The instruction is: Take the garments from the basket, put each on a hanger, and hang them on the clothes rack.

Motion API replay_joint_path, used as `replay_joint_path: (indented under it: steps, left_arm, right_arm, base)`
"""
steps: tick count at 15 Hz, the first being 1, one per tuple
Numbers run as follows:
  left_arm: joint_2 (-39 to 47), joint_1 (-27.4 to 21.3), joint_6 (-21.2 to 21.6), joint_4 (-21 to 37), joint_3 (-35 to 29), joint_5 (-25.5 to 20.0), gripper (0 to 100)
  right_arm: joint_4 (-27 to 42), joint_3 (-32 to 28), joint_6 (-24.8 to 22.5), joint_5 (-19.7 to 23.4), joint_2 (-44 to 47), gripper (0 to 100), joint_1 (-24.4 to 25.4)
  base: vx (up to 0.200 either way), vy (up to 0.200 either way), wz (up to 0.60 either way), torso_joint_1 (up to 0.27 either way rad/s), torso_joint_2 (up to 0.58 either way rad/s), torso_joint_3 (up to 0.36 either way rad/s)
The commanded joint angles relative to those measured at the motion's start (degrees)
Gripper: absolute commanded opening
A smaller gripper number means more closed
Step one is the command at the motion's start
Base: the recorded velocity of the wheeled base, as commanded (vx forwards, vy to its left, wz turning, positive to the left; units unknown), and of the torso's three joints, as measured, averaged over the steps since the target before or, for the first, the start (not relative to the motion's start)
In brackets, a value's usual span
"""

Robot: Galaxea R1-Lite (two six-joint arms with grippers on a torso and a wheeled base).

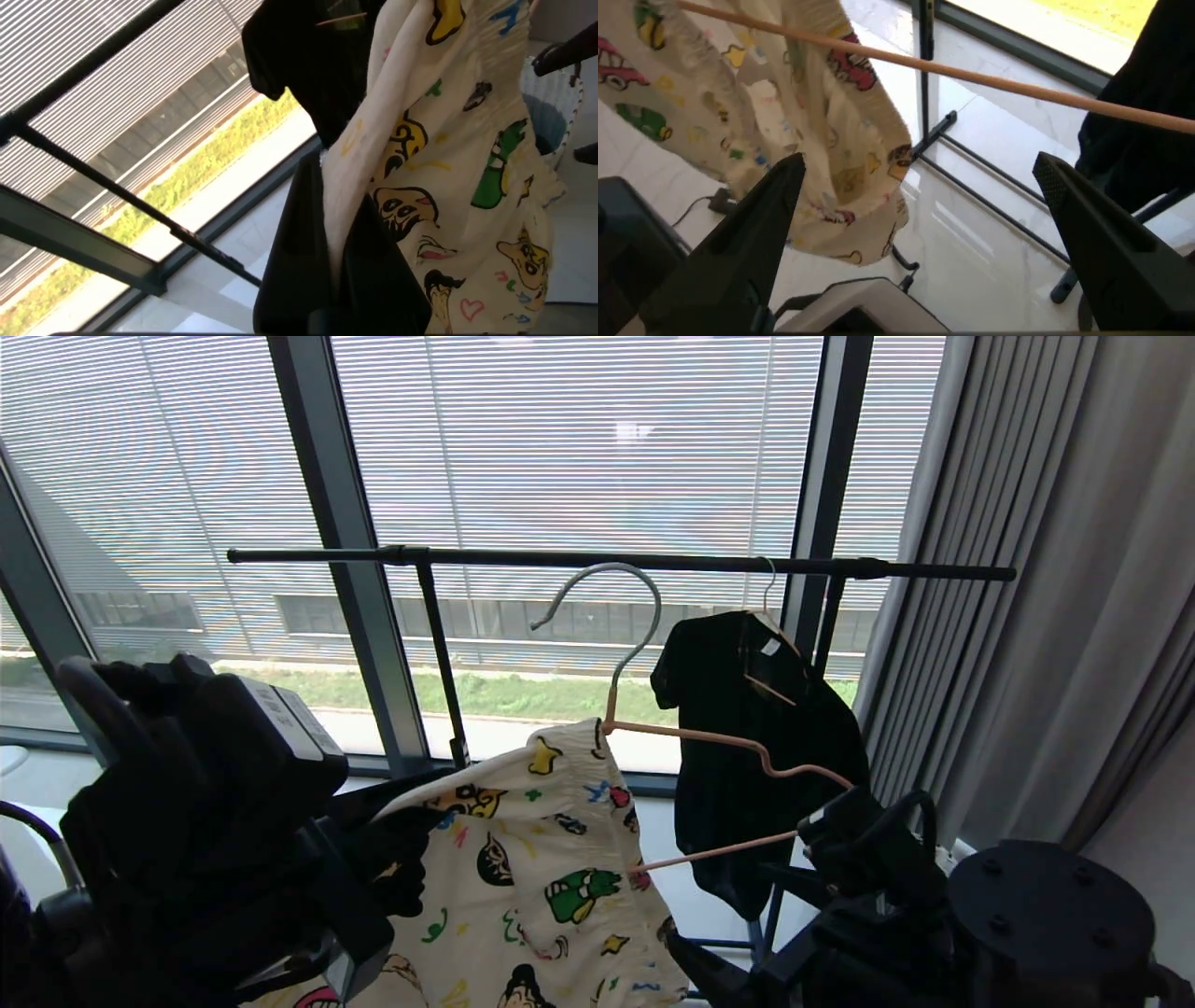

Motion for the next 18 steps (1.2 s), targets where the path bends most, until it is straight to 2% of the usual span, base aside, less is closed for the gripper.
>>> replay_joint_path:
  steps: [1,4,6,8,11,15,18]
  left_arm:
    - [-0.1,0.03,0.01,-0.06,-0.25,0.02,0]
    - [0.26,0.03,0.01,-0.06,-0.25,0.02,0]
    - [0.08,0.03,0.01,-0.06,-0.51,0.02,0]
    - [0.08,0.29,-0.08,-0.14,-1.48,0.1,0]
    - [0.08,1.7,-0.08,-0.14,-2.01,0.1,0]
    - [-1.06,5.39,-0.08,-0.14,-1.75,0.1,0]
    - [-2.03,6.53,0.01,-0.06,-1.31,0.1,0]
  right_arm:
    - [-0.99,-3.01,-0.61,-2.18,7.32,100,-0.21]
    - [-0.99,-2.74,-1.05,-2.44,8.38,100,2.33]
    - [-0.99,-2.48,-1.49,-3.59,9.17,100,2.33]
    - [-0.99,-2.48,-2.98,-6.66,10.4,100,1.81]
    - [-0.99,-2.48,-3.95,-7.54,10.75,100,1.54]
    - [-3.01,-2.04,-5.0,-9.48,10.4,100,-2.5]
    - [-4.94,-1.16,-9.22,-10.62,10.4,100,-8.3]
  base:
    - [0.0,0.0,0.0,0.0,0.0,0.0]
    - [0.0,0.0,0.0,0.0,0.0,0.0]
    - [0.0,0.0,0.0,0.0,0.0,0.0]
    - [0.0,0.0,0.0,0.0,0.0,0.0]
    - [0.0,0.0,0.0,0.0,0.0,0.0]
    - [0.0,0.0,0.0,0.0,0.0,0.0]
    - [0.0,0.0,0.0,0.0,0.0,0.0]
